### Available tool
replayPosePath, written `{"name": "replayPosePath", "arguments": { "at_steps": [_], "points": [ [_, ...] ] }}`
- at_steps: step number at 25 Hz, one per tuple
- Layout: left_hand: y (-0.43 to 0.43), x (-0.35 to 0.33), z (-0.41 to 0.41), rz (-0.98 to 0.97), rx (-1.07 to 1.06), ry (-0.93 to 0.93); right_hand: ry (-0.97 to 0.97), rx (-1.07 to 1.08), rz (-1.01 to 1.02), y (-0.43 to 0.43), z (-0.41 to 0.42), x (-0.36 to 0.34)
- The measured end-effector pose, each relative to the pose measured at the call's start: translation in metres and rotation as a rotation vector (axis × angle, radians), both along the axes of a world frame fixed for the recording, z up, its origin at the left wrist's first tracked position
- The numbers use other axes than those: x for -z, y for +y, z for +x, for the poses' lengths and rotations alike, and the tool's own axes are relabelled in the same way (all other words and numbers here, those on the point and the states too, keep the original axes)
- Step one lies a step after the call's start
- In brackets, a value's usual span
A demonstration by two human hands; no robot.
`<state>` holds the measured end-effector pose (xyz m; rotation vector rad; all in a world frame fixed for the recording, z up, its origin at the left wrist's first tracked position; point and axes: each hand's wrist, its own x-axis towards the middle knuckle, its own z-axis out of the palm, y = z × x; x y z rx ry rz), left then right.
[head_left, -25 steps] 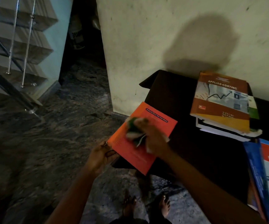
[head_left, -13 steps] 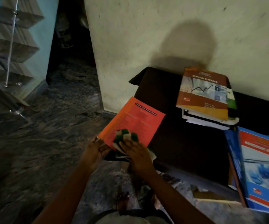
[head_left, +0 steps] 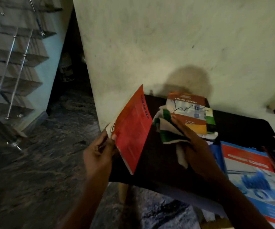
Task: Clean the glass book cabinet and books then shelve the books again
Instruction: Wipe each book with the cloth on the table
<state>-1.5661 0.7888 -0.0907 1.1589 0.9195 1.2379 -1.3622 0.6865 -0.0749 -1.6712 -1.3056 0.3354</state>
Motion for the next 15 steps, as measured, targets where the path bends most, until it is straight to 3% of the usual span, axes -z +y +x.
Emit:
{"name": "replayPosePath", "arguments": {
  "at_steps": [6,13,15],
  "points": [
    [-0.060,-0.050,0.062,0.447,-0.079,0.074,-0.062,0.013,0.190,-0.075,0.051,-0.031],
    [-0.137,-0.030,0.197,0.463,0.010,0.058,0.044,0.198,0.242,-0.202,0.109,-0.024],
    [-0.159,-0.025,0.228,0.645,0.046,0.101,0.041,0.330,0.236,-0.235,0.123,-0.018]
  ]
}}
